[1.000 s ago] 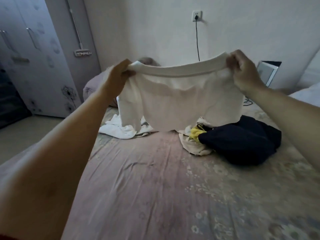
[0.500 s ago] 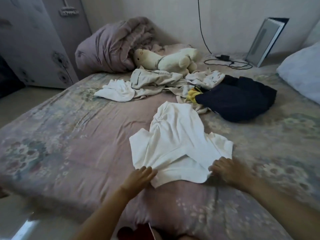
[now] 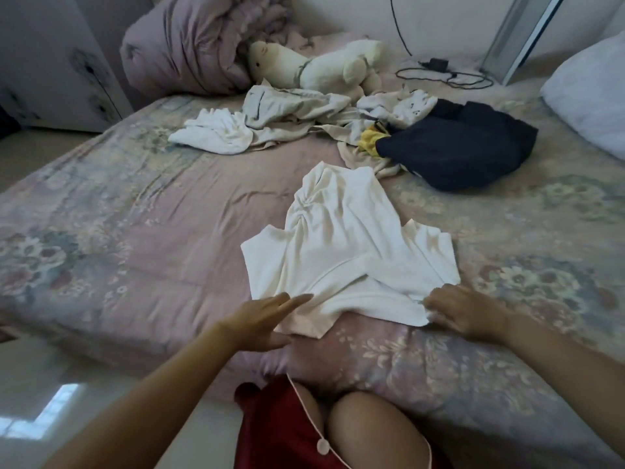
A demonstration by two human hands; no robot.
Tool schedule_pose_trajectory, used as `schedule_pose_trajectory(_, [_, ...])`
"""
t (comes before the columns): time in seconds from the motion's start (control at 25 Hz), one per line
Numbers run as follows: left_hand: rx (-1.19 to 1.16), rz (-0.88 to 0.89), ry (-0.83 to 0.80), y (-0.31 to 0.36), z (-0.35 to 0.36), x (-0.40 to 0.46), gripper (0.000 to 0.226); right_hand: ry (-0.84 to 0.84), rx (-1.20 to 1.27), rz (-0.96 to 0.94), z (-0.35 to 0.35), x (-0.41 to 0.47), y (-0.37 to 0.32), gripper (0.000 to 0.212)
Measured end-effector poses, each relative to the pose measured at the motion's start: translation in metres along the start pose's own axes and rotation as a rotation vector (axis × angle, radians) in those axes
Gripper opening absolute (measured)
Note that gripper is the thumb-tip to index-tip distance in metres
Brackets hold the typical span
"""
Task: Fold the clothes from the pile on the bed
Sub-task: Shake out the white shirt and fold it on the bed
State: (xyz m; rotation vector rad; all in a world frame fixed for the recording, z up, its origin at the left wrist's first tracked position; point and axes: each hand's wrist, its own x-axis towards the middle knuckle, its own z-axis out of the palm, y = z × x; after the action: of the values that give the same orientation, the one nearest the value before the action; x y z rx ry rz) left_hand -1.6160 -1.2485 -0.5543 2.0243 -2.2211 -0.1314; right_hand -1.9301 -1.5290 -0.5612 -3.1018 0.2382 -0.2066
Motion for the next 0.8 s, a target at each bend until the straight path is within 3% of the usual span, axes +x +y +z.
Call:
schedule_pose_trajectory(0.08, [-0.099,-0.247,-0.008,-0.003,-0.02,0.016,0.081,0.001,0.154,0.217,-0.006,0.014,-0.009,0.046])
schedule_pose_trajectory(0.12, [-0.125,-0.374,0.074,-0.008,-0.03,0.03,0.078,0.031,0.186,0.295,-0.007,0.028,-0.013,0.045])
schedule_pose_trajectory(0.2, [-0.145,-0.563,0.295,-0.026,-0.041,0.06,0.053,0.093,0.188,0.351,-0.009,0.064,-0.024,0.04])
schedule_pose_trajectory(0.24, [-0.128,-0.653,0.326,-0.04,-0.042,0.073,0.044,0.094,0.19,0.365,-0.01,0.085,-0.03,0.037])
schedule_pose_trajectory(0.4, [-0.24,-1.084,0.113,-0.088,-0.034,0.092,0.061,-0.12,0.221,0.292,-0.003,0.164,-0.066,0.051])
schedule_pose_trajectory(0.52, [-0.363,-1.093,0.108,-0.104,-0.02,0.092,0.052,-0.243,0.204,0.197,0.01,0.203,-0.103,0.061])
schedule_pose_trajectory(0.64, [-0.54,-1.009,0.392,-0.101,-0.017,0.087,0.017,-0.308,0.201,0.214,0.029,0.209,-0.147,0.079])
schedule_pose_trajectory(0.72, [-0.585,-1.033,0.509,-0.104,-0.022,0.078,0.015,-0.318,0.223,0.192,0.039,0.203,-0.177,0.089])
schedule_pose_trajectory(0.8, [-0.507,-1.049,0.526,-0.111,-0.025,0.064,0.013,-0.22,0.187,0.215,0.045,0.201,-0.201,0.074])
